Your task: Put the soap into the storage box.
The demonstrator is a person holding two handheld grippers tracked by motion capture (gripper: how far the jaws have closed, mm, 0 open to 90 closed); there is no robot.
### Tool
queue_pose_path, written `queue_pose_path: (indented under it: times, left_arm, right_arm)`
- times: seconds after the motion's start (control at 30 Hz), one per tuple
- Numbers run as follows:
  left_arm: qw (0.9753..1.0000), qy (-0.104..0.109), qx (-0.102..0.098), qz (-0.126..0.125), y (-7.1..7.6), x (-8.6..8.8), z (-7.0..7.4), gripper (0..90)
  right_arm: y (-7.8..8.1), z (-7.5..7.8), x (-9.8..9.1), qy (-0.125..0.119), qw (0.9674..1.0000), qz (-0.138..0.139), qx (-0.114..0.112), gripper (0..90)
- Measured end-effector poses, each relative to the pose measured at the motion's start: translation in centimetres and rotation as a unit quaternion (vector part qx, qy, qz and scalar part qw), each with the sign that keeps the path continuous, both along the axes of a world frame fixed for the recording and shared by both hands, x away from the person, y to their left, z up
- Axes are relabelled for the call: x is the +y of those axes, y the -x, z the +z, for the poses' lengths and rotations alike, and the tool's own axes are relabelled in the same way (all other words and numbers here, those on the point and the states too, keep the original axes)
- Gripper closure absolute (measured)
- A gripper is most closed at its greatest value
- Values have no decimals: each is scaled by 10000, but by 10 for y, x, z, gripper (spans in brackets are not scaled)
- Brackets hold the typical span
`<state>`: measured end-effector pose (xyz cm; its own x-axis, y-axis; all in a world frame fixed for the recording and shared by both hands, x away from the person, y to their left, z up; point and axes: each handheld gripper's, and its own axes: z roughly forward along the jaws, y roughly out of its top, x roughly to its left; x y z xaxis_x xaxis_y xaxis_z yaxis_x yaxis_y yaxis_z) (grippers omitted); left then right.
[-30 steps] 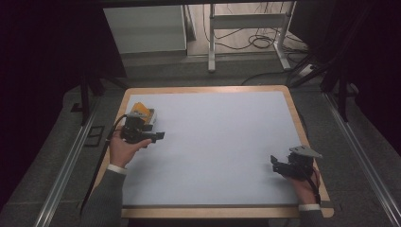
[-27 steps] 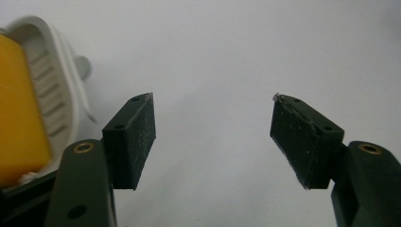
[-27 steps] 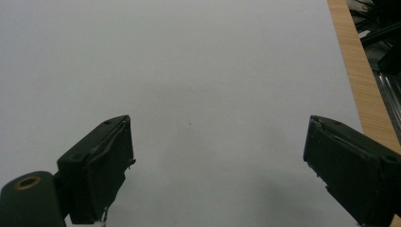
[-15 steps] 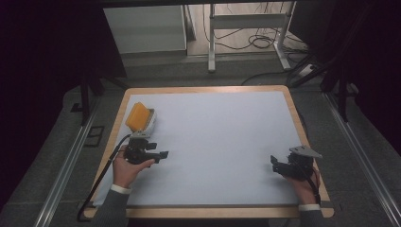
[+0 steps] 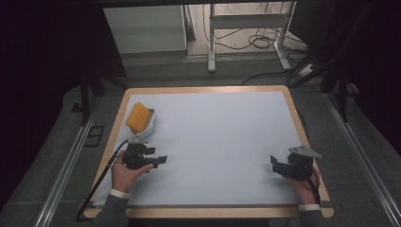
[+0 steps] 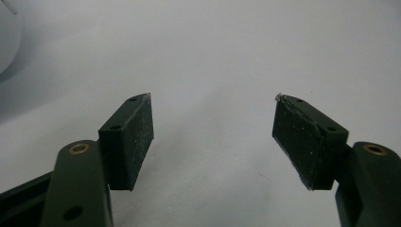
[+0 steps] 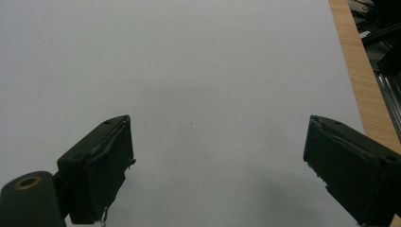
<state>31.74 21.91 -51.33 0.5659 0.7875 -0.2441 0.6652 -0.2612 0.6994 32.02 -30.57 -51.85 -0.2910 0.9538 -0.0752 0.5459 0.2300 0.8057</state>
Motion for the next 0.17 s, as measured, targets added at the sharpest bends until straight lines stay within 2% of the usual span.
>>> queue_pose_path:
  times: [0.17]
  left_arm:
    - [10000, -2, 14, 10, 0, 0, -2, 287]
  right_arm:
    - [0, 0, 0, -1, 10000, 19, -4, 92]
